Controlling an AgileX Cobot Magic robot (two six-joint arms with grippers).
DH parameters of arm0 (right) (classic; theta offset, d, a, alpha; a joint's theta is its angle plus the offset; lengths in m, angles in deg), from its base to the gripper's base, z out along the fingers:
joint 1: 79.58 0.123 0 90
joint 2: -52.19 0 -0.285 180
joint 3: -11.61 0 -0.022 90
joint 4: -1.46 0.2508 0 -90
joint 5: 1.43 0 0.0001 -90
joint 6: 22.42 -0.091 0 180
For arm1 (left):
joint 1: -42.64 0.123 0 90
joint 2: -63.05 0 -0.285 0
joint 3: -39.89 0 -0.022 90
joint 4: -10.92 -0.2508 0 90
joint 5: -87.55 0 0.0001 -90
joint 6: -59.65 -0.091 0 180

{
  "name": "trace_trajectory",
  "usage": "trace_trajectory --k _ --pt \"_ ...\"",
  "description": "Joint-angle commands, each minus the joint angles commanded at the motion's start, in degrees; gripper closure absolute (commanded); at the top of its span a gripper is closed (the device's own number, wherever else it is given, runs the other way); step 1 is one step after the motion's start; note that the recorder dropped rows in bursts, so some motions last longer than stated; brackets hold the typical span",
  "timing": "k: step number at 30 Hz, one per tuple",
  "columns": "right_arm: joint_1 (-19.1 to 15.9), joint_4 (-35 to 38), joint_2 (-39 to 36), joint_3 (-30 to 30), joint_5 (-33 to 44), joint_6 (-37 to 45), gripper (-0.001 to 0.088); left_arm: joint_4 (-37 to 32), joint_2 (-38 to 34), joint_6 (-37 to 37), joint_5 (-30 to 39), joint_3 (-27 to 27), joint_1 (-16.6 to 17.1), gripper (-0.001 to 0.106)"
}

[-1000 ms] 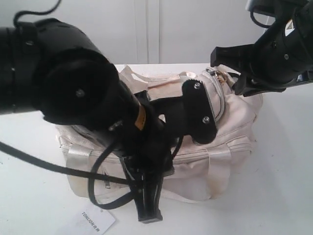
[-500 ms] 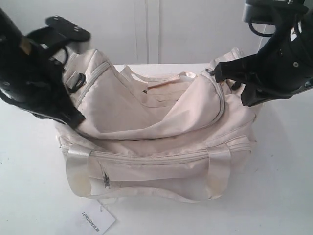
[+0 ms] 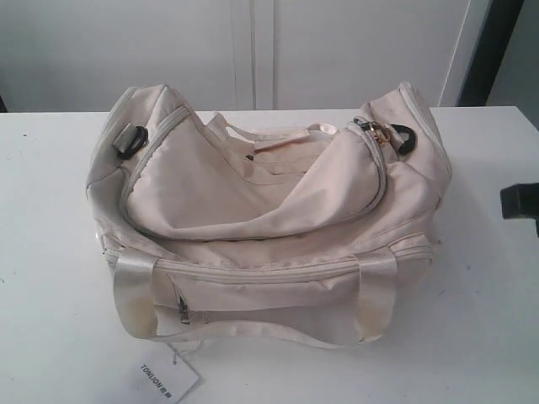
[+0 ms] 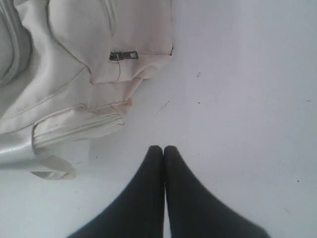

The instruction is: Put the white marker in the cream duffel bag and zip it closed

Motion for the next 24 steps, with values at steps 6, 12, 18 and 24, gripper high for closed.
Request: trace_trajectory --k 6,12,18,24 --pt "0.0 -3.0 16.49 8.93 -9.05 0.15 0.0868 -3.96 12.86 0.41 -8.36 -10.79 0.0 0.105" --pt "0.0 -3.72 23.71 11.88 -12.94 0.15 0.0868 -5.26 14.97 -0.15 -7.13 -12.85 0.0 0.105" --pt "0.0 -3.72 25.67 11.88 -13.05 0.02 0.0868 -5.26 14.97 -0.15 -7.25 -12.85 0.0 0.105" --pt "0.0 -3.72 25.67 11.88 -13.05 0.02 0.0868 -5.26 14.97 -0.15 -7.25 -12.85 0.0 0.105"
